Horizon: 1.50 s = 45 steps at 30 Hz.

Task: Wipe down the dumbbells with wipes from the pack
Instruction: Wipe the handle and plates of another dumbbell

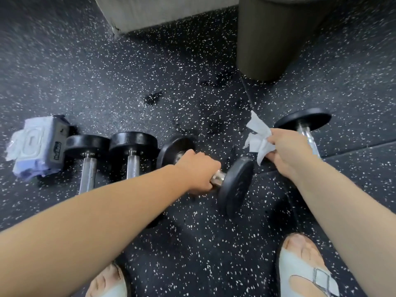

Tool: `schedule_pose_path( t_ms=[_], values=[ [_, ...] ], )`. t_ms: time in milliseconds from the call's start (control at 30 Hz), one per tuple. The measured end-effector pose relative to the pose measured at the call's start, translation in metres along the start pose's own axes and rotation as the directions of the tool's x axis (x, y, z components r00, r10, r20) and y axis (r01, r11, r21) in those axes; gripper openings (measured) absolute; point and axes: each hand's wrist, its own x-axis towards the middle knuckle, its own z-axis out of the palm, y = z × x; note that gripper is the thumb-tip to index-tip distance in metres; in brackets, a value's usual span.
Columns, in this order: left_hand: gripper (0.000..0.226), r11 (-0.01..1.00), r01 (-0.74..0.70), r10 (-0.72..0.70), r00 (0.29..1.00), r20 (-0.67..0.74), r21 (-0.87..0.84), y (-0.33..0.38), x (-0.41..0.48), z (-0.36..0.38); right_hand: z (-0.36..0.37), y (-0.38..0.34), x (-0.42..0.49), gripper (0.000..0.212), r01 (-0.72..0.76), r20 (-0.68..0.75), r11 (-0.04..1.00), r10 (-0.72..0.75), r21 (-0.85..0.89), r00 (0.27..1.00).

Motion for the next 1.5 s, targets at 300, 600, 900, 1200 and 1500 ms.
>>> schedule_pose_path(
  t_ms=[300, 600, 900, 1200, 1500],
  values=[
    [0.025, 0.066, 0.312, -0.462, 0.852, 0.248, -0.948, 0.009, -0.007, 0.008, -0.001, 0.001, -0.005, 0.043, 0.054, 0.028, 0.998, -0.053, -0.039, 0.998],
    [0.039, -0.178, 0.413, -0.561, 0.703, 0.437, -0.893, -0.011, -0.013, 0.048, 0.025, 0.023, -0.001, 0.034, -0.17, 0.202, 0.979, 0.145, 0.11, 0.968],
    [0.036, -0.277, 0.244, -0.52, 0.775, 0.359, -0.929, -0.022, -0.011, 0.065, 0.083, 0.026, -0.032, 0.04, -0.343, 0.483, 0.901, 0.184, 0.266, 0.856],
    [0.05, -0.233, 0.128, -0.552, 0.799, 0.239, -0.964, -0.013, -0.023, 0.074, 0.116, 0.03, -0.035, 0.041, -0.421, 0.467, 0.801, 0.204, 0.425, 0.86],
    [0.026, -0.248, 0.092, -0.575, 0.787, 0.223, -0.964, -0.019, -0.029, 0.078, 0.119, 0.039, -0.036, 0.029, -0.379, 0.44, 0.802, 0.164, 0.461, 0.883]
  ],
)
